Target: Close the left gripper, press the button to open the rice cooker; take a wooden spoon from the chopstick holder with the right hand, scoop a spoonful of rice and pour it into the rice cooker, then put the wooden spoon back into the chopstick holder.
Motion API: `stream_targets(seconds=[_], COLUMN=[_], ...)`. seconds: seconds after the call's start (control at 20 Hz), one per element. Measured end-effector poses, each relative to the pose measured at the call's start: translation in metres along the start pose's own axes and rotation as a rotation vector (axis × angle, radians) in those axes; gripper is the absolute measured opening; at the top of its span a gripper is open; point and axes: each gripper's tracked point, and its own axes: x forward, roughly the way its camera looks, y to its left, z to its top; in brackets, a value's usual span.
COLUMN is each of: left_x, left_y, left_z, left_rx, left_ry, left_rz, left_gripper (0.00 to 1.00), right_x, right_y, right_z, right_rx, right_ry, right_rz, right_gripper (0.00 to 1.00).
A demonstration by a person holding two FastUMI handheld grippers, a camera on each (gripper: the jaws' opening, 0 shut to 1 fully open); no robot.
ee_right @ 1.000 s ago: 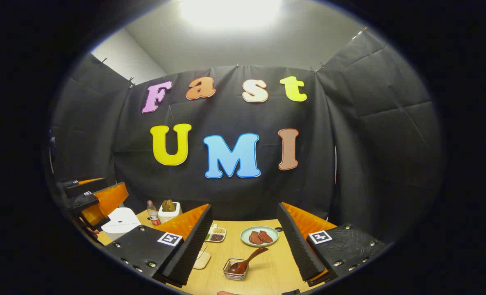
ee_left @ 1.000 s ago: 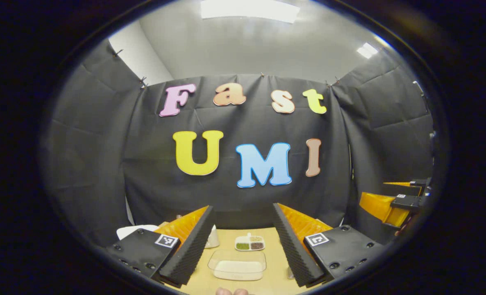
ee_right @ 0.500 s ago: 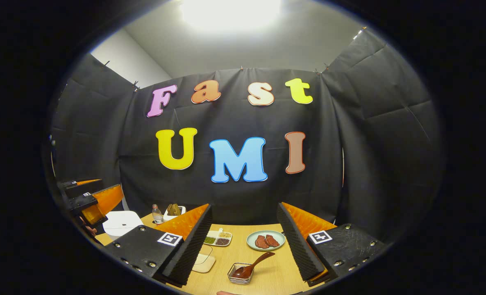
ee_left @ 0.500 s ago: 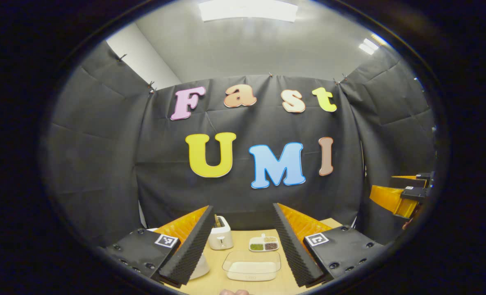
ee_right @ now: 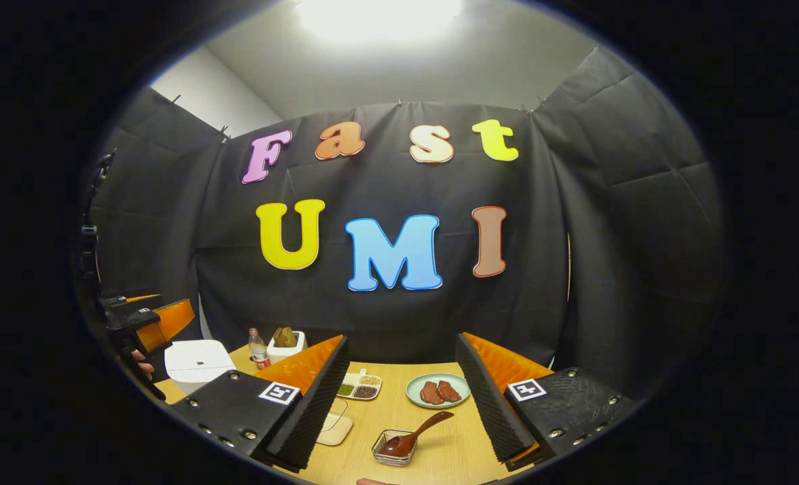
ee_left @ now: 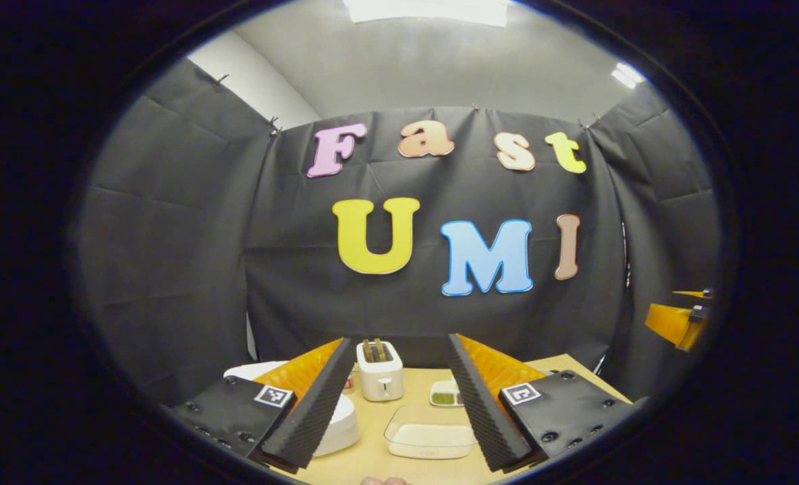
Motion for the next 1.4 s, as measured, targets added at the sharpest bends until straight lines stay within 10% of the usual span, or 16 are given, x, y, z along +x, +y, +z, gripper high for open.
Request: stream_targets(seconds=[0.35,0.65,1.4], left_x=[0.055,0.103,0.142], left_y=[0.073,0.145,0.212], left_z=[-0.062,-0.140,-0.231], left_rx=[-0.150,-0.345,-0.440], left_ry=[0.197,0.473,0.682], left_rz=[0.101,0.179,0.298], left_gripper=[0.96,0.11,0.09], right_x=[0.011,0.026,0.043], right_y=[0.002,-0.002,-0.023], right_z=[-0.001,-0.009,-0.031], right_rx=[-0.011,-0.009,0.001], right_ry=[-0.016,0.009,0.085], right_rz=[0.000,-0.021,-0.111], right_gripper=[0.96,0.96,0.96])
